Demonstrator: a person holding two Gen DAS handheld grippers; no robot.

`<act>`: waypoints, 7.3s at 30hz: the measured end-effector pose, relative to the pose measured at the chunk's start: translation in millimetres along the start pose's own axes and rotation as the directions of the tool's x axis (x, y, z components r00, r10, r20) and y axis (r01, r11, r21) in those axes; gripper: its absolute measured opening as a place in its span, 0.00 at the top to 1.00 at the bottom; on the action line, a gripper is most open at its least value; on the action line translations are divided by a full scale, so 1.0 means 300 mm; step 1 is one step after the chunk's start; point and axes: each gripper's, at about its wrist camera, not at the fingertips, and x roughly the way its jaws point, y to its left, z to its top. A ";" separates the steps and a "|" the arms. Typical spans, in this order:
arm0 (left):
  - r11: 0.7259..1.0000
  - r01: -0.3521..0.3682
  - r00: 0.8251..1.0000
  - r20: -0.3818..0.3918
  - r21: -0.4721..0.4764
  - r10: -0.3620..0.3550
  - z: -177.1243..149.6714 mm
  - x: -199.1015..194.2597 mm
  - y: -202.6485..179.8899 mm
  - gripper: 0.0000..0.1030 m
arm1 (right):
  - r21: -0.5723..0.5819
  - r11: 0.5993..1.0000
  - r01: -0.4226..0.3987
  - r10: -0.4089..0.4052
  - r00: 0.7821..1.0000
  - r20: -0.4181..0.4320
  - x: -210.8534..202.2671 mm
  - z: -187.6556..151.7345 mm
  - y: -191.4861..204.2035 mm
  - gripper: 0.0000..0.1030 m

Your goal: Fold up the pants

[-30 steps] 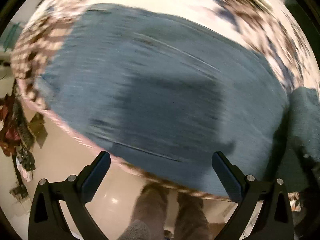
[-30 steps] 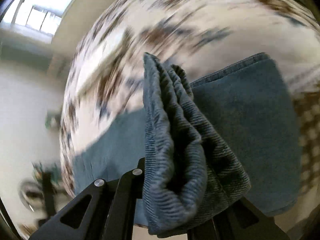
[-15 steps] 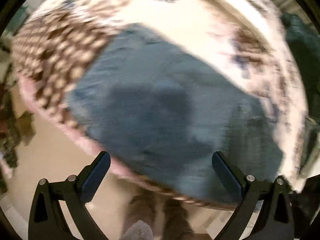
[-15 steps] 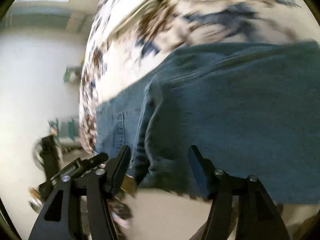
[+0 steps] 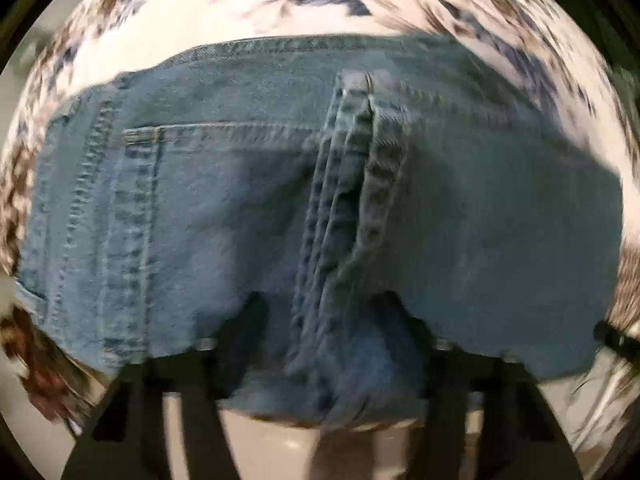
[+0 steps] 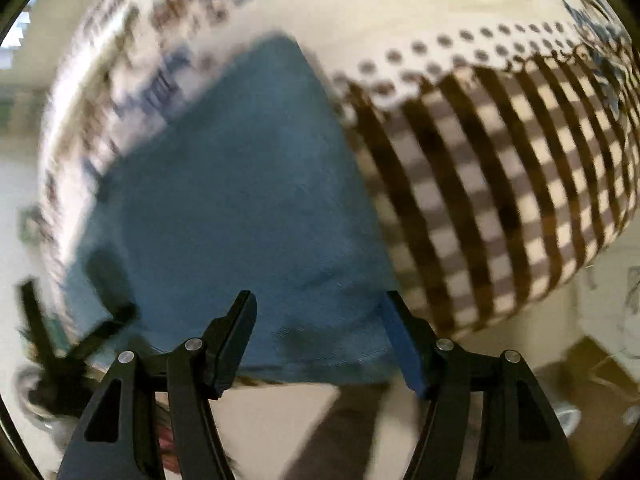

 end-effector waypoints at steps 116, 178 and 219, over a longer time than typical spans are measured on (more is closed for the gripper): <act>0.703 0.490 0.753 0.656 -0.516 -0.043 -0.254 -0.385 0.701 0.79 | -0.257 0.940 0.224 -0.202 0.973 0.107 0.032 0.141 0.564 0.09; 0.934 0.151 0.962 0.265 -0.322 -0.064 -0.054 -0.340 -0.051 0.00 | -0.220 0.907 -0.359 0.364 0.931 -0.020 -0.047 0.456 -0.071 0.64; 0.877 0.407 0.913 0.075 -0.255 -0.402 0.296 -0.026 -0.134 0.29 | 0.066 0.896 -0.439 0.444 0.892 -0.091 -0.151 0.348 -0.401 0.82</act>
